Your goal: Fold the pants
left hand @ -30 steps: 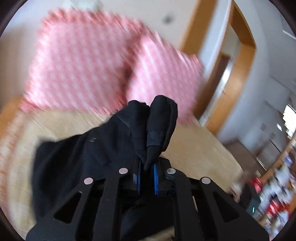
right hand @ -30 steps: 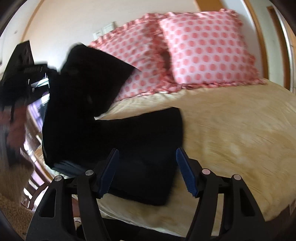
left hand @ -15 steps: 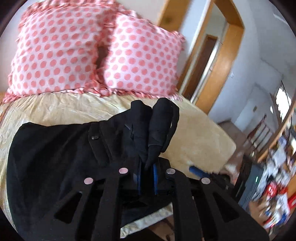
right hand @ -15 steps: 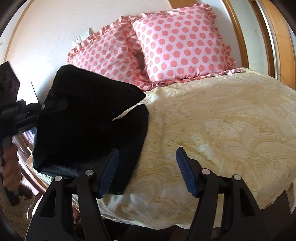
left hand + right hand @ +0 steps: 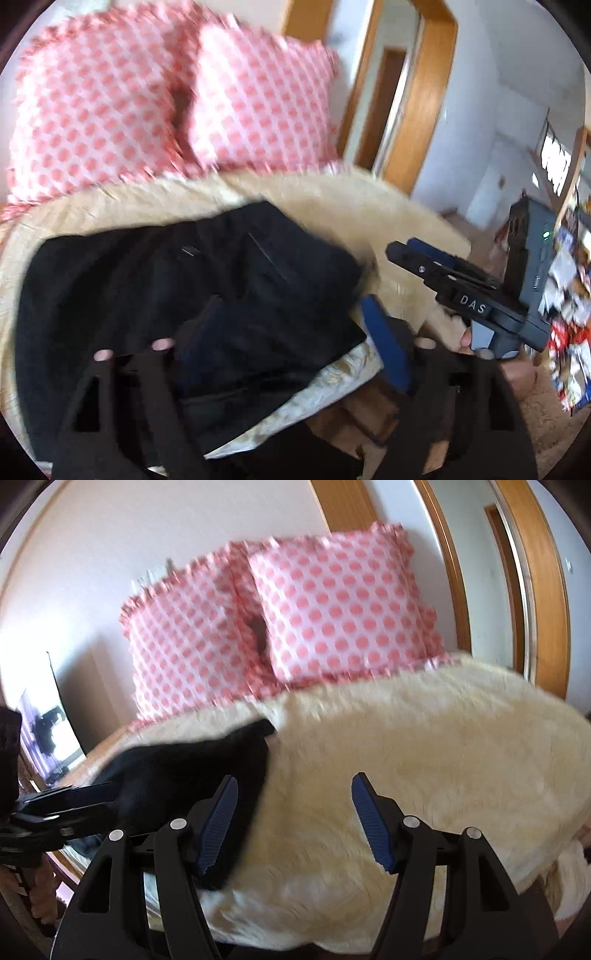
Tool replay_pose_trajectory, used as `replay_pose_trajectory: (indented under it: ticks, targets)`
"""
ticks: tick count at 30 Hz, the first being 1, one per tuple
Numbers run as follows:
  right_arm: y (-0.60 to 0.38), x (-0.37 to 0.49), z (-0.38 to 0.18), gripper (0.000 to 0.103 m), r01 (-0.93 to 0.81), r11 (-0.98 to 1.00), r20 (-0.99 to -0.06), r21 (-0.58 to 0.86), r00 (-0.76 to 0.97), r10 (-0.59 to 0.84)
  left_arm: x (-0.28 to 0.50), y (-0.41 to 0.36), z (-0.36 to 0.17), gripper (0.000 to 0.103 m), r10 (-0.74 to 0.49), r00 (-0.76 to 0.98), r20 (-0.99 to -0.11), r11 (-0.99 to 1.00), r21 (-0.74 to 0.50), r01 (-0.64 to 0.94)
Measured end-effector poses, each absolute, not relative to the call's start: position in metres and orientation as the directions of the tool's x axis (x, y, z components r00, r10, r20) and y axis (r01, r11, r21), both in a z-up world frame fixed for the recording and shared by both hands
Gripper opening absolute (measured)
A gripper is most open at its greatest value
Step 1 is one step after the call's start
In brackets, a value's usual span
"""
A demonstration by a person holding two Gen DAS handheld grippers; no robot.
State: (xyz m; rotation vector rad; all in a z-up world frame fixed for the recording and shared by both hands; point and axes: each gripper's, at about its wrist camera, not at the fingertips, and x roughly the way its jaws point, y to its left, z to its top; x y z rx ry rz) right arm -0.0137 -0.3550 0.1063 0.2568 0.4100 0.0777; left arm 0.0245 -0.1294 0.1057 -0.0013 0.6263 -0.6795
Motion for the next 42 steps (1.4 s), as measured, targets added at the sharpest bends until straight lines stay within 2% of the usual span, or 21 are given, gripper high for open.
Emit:
replay_pose_trajectory:
  ticks: [2, 5, 7, 11, 17, 21, 26, 29, 30, 31, 34, 39, 42]
  targets:
    - [-0.347, -0.016, 0.122, 0.066, -0.077, 0.96, -0.324, 0.267, 0.932, 0.165, 0.024, -0.109, 0.113, 0.081, -0.563, 0.646, -0.515, 0.811, -0.195, 0.551]
    - [-0.324, -0.01, 0.134, 0.066, -0.192, 0.946, -0.293, 0.261, 0.918, 0.267, 0.032, -0.073, 0.111, 0.085, -0.429, 0.748, -0.506, 0.898, -0.148, 0.414]
    - [-0.299, 0.0, 0.132, 0.066, -0.271, 0.934, -0.316, 0.235, 0.887, 0.336, 0.043, -0.054, 0.101, 0.085, -0.337, 0.77, -0.541, 0.939, -0.129, 0.32]
    - [-0.264, 0.021, 0.114, 0.066, -0.345, 0.911, -0.386, 0.227, 0.827, 0.41, 0.051, -0.039, 0.086, 0.085, -0.256, 0.771, -0.583, 0.965, -0.108, 0.239]
    - [-0.243, 0.034, 0.096, 0.066, -0.33, 0.923, -0.469, 0.196, 0.796, 0.384, 0.049, -0.038, 0.066, 0.086, -0.182, 0.754, -0.631, 0.977, -0.029, 0.211]
    - [-0.236, 0.038, 0.075, 0.066, -0.296, 0.942, -0.576, 0.157, 0.747, 0.331, 0.053, -0.031, 0.048, 0.089, -0.185, 0.713, -0.676, 0.979, -0.06, 0.197]
    - [-0.236, 0.033, 0.067, 0.066, -0.311, 0.94, -0.585, 0.143, 0.74, 0.334, 0.048, -0.033, 0.042, 0.09, -0.173, 0.734, -0.657, 0.979, -0.037, 0.198]
    - [-0.246, 0.038, 0.079, 0.066, -0.331, 0.923, -0.589, 0.198, 0.712, 0.382, 0.046, -0.033, 0.042, 0.091, -0.174, 0.742, -0.647, 0.978, -0.028, 0.205]
    - [-0.255, 0.041, 0.087, 0.068, -0.32, 0.918, -0.572, 0.235, 0.718, 0.396, 0.046, -0.033, 0.042, 0.091, -0.167, 0.747, -0.643, 0.979, -0.02, 0.202]
    - [-0.261, 0.042, 0.092, 0.073, -0.301, 0.923, -0.561, 0.242, 0.732, 0.386, 0.046, -0.033, 0.042, 0.093, -0.162, 0.75, -0.641, 0.98, -0.016, 0.198]
    - [-0.283, 0.053, 0.109, 0.079, -0.226, 0.946, -0.537, 0.234, 0.781, 0.319, 0.046, -0.034, 0.042, 0.096, -0.142, 0.756, -0.639, 0.983, -0.003, 0.183]
    - [-0.309, 0.095, 0.103, 0.08, -0.154, 0.951, -0.621, 0.269, 0.727, 0.294, 0.048, -0.035, 0.044, 0.101, -0.111, 0.756, -0.645, 0.987, 0.017, 0.159]
    - [-0.322, 0.122, 0.092, 0.08, -0.122, 0.932, -0.667, 0.342, 0.667, 0.332, 0.048, -0.035, 0.045, 0.101, -0.087, 0.759, -0.646, 0.989, 0.037, 0.145]
